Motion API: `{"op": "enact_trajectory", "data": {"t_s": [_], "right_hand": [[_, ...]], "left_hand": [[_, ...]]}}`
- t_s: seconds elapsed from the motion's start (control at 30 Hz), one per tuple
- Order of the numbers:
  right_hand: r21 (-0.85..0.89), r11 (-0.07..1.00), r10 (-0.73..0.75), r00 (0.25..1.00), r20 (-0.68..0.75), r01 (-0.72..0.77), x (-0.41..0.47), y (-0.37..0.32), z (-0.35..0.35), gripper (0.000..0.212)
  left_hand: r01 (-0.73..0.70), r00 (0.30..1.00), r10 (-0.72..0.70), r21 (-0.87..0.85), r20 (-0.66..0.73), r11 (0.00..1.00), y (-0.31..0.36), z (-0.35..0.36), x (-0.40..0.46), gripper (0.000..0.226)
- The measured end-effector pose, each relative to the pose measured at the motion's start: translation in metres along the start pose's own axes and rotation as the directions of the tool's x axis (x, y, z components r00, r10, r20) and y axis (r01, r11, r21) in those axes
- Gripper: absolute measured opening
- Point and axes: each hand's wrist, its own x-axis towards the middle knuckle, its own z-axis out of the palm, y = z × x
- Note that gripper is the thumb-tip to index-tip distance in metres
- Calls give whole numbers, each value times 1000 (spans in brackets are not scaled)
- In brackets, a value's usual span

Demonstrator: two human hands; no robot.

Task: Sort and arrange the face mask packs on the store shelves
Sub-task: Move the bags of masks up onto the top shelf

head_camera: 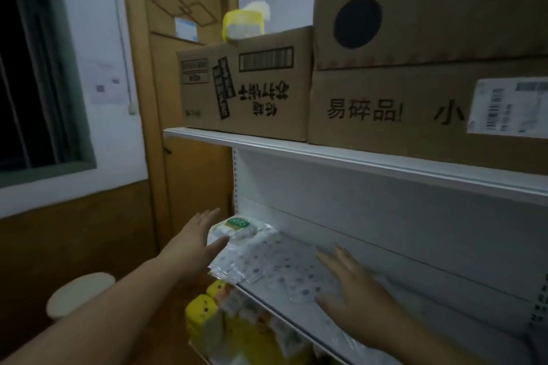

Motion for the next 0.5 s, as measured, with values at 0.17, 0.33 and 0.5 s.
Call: {"op": "enact_trajectory", "data": {"t_s": [0.17,0.33,0.5], "right_hand": [[59,993,103,993,58,-107,68,-34,77,73],[80,980,171,979,115,-181,124,-60,120,72],[148,973,164,981,106,-179,183,-69,147,72]], "left_hand": [[99,991,-82,-161,108,982,-85,22,34,72],[101,961,-91,-26,262,995,-133,25,81,70],[37,965,-25,-42,262,998,-163,32,127,68]]}}
